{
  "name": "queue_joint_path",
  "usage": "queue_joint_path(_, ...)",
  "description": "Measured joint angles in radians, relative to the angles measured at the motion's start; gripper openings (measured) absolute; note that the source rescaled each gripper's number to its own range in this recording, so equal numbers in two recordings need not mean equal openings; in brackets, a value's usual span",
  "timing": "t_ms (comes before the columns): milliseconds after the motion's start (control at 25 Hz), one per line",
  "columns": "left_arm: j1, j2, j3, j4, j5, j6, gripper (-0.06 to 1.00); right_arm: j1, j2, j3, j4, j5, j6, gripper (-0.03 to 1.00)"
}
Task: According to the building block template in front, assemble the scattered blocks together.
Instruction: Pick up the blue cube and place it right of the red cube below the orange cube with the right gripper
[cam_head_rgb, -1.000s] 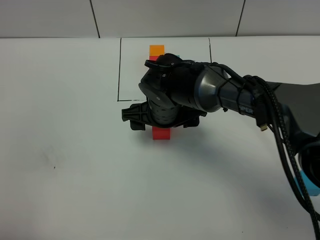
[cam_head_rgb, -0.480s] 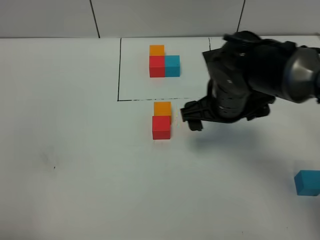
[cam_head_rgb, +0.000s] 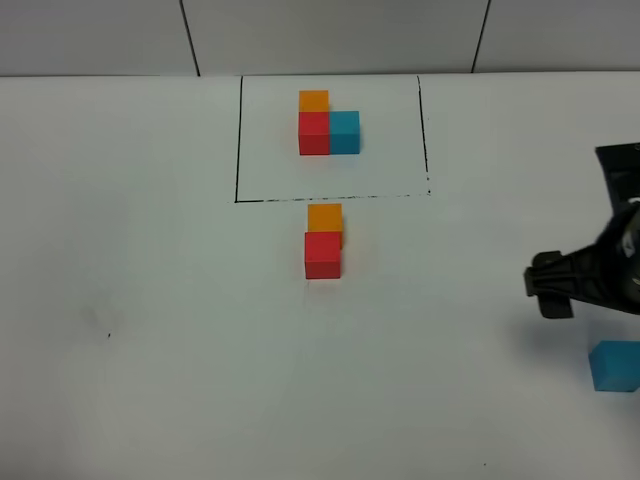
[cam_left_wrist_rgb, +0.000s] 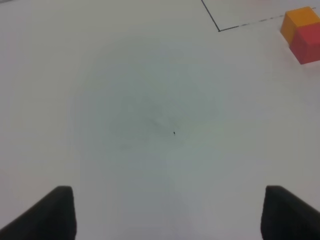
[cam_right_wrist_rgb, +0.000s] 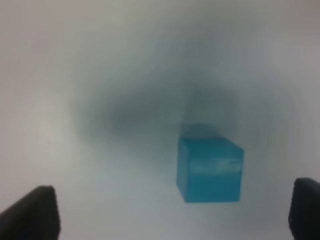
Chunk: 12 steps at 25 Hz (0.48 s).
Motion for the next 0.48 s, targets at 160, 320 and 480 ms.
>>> queue_joint_path(160, 0.0, 0.0, 0.0, 0.0, 0.0, 0.0, 0.88, -0.044, -0.057, 0.084, 0.002, -0.019, -0.033, 0.77)
queue_joint_path(320, 0.0, 0.0, 0.0, 0.0, 0.0, 0.0, 0.88, -0.089, -0.06, 0.139, 0.035, -0.063, -0.096, 0.72)
queue_joint_path(480, 0.0, 0.0, 0.0, 0.0, 0.0, 0.0, 0.88, -0.113, -0.06, 0.168, 0.082, -0.109, -0.161, 0.71)
